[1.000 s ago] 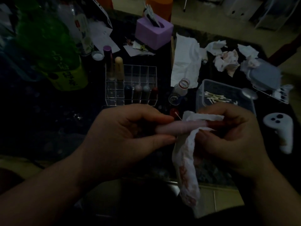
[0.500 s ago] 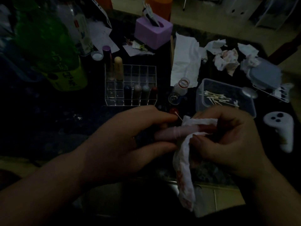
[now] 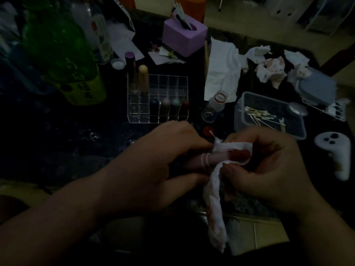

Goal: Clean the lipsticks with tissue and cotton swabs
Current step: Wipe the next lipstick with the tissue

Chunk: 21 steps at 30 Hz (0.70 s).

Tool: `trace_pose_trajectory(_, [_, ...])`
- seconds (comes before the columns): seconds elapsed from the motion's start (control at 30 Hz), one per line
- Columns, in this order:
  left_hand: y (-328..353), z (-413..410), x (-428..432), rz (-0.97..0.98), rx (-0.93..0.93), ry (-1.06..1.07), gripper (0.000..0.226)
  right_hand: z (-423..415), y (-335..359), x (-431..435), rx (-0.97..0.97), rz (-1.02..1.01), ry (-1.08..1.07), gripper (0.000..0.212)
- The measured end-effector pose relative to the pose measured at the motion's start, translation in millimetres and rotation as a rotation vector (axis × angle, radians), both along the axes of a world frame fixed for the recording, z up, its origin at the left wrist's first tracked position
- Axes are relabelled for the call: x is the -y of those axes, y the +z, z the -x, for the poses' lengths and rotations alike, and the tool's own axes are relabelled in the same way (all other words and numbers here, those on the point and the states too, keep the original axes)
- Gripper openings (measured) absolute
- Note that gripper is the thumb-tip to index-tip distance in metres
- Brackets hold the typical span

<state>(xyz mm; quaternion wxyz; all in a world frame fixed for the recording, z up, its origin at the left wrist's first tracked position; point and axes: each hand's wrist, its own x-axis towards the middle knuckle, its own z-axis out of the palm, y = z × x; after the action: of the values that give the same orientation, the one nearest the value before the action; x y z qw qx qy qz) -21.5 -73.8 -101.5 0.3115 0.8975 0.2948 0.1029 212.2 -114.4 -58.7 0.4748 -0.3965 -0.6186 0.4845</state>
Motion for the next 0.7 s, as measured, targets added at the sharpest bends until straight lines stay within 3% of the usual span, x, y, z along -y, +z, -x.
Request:
trace_pose_trajectory(0.07, [13, -19, -13, -0.065, 0.127, 0.023, 0.033, -1, 1, 0, -0.002, 0.036, -0.021, 0.019])
trace_pose_trajectory(0.23, [27, -25, 2, -0.183, 0.285, 0.186, 0.019, 4, 1, 0, 0.02, 0.027, -0.016, 0.011])
trace_pose_trajectory(0.33, [29, -31, 2, -0.134, 0.295, 0.234, 0.022, 5, 0, 1, 0.03, 0.013, -0.013, 0.01])
trace_pose_trajectory(0.47, [35, -31, -4, 0.146, 0.288, 0.119, 0.032, 3, -1, 0, 0.054, 0.025, -0.057, 0.018])
trace_pose_trajectory(0.57, [31, -23, -3, 0.061, 0.276, 0.069, 0.017, 4, -2, 0, 0.036, 0.025, -0.045, 0.016])
trace_pose_trajectory(0.7, [29, -27, 5, -0.019, 0.327, 0.248, 0.016, 3, -3, -2, 0.073, 0.008, -0.059, 0.014])
